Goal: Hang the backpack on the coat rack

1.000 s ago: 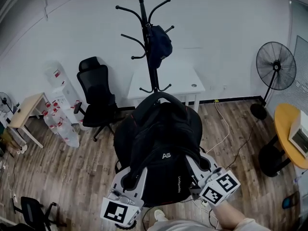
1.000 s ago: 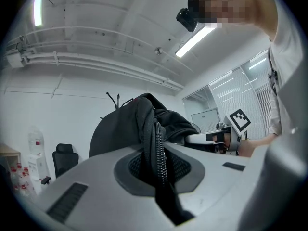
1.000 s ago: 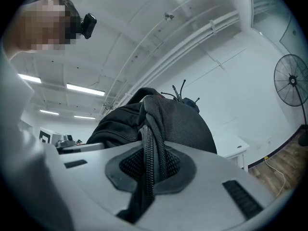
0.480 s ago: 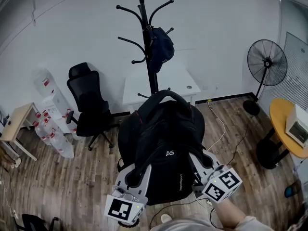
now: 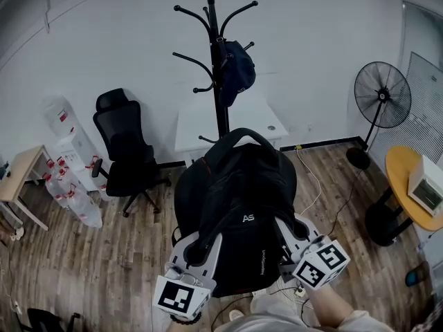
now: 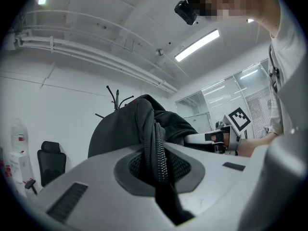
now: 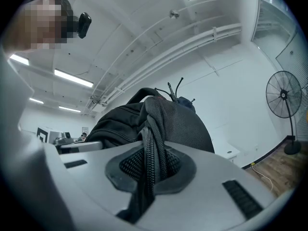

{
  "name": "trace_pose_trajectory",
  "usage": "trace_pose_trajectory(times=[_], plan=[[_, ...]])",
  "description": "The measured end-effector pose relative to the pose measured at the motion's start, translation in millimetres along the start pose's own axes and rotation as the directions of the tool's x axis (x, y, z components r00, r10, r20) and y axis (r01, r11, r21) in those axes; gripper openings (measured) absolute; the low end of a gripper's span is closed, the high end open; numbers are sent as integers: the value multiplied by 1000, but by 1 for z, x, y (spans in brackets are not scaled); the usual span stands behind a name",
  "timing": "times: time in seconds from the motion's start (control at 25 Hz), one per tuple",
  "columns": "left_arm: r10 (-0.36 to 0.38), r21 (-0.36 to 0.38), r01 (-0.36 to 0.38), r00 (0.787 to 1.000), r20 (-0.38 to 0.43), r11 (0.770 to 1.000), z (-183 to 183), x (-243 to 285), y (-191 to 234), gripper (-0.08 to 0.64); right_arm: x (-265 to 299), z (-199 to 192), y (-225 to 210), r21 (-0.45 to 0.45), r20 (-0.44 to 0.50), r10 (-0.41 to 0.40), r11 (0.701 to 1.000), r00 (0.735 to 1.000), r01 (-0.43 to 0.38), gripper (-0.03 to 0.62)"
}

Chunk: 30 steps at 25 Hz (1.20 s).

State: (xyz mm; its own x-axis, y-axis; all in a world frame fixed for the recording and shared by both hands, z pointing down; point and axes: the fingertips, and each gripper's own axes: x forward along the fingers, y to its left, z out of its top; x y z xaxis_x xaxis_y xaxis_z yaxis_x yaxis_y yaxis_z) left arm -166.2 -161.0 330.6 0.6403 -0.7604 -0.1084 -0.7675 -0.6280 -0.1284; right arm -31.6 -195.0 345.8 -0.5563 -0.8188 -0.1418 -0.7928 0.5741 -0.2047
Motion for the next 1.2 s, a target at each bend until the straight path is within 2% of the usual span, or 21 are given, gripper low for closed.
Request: trace_pose_trajectory(times=[0.36,0.56,1.2], plan=[[20,33,-20,1000,3,999,-2,26,20,31,27,0,-22,14,9,19,1000,1000,-19,34],[33,69,-34,999,15,997,4,49,36,31,46,9,-37,12,21,36,999,999,-37,34],[88,116,-94,995,56,989,21,131,83,31,115,47,-96,2,57,105,994,993,-105,34]])
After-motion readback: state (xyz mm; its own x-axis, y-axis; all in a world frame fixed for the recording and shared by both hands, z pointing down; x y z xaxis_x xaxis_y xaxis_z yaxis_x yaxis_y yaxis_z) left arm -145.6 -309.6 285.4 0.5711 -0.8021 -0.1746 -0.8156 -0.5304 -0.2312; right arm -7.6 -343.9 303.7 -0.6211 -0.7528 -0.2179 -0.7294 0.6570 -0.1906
